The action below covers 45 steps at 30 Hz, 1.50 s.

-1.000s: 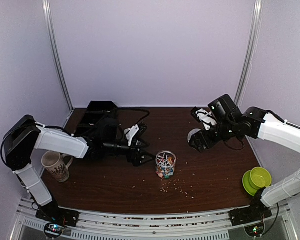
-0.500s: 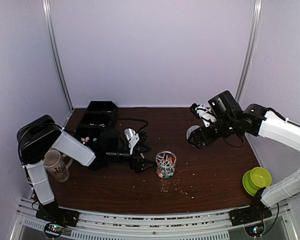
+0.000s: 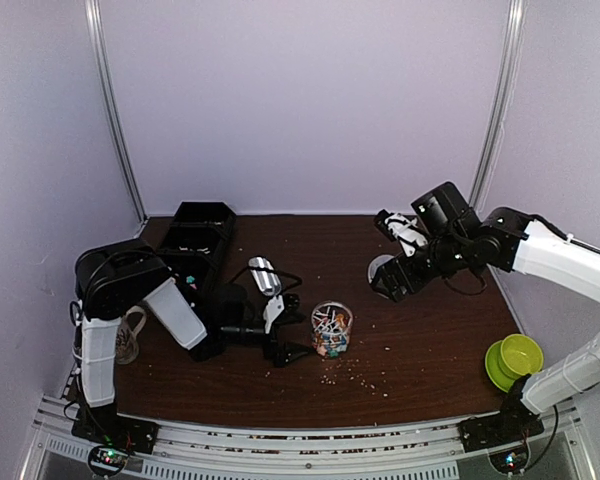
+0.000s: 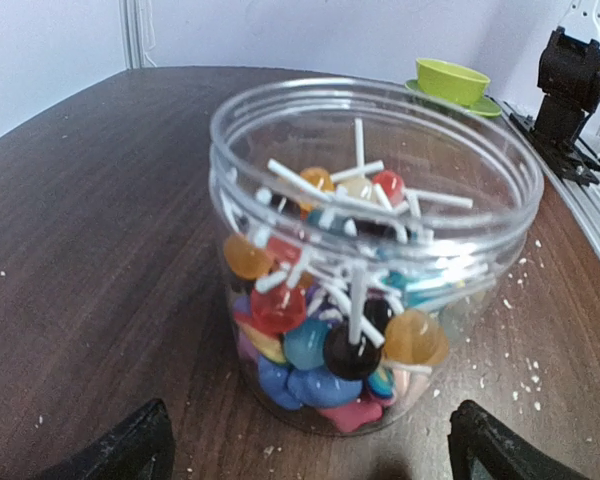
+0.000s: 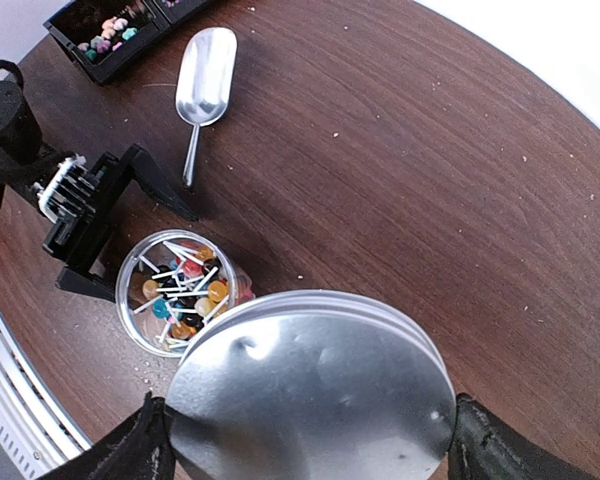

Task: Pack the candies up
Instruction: Hold the packing box at the center of the board.

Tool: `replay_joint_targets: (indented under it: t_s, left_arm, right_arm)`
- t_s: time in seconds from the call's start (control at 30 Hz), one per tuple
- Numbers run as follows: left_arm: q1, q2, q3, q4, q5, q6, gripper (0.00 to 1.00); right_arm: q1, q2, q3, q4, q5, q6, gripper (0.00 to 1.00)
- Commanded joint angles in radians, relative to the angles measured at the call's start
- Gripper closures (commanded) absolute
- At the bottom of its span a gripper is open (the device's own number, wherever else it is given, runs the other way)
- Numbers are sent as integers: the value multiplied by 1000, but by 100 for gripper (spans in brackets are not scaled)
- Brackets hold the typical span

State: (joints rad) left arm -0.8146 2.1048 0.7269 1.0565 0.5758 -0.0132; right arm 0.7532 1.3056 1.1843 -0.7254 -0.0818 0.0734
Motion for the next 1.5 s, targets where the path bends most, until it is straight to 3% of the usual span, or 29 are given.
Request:
replay_joint_targets:
  t_s: [0.0, 0.5, 0.97, 1.47]
  left_arm:
    - [-3, 29, -1, 124, 4, 56, 2]
    - [-4, 153, 144, 90, 72, 148, 2]
    - [-3, 228, 285, 73, 246, 95, 2]
    - [-5, 238, 273, 100, 234, 101, 5]
  right_arm:
    - [21, 15, 40, 6, -7, -7, 9]
    - [94, 141, 124, 15, 5, -32, 8]
    - [115, 198, 123, -18, -19, -119, 8]
    - [131, 357, 260, -112, -42, -162, 8]
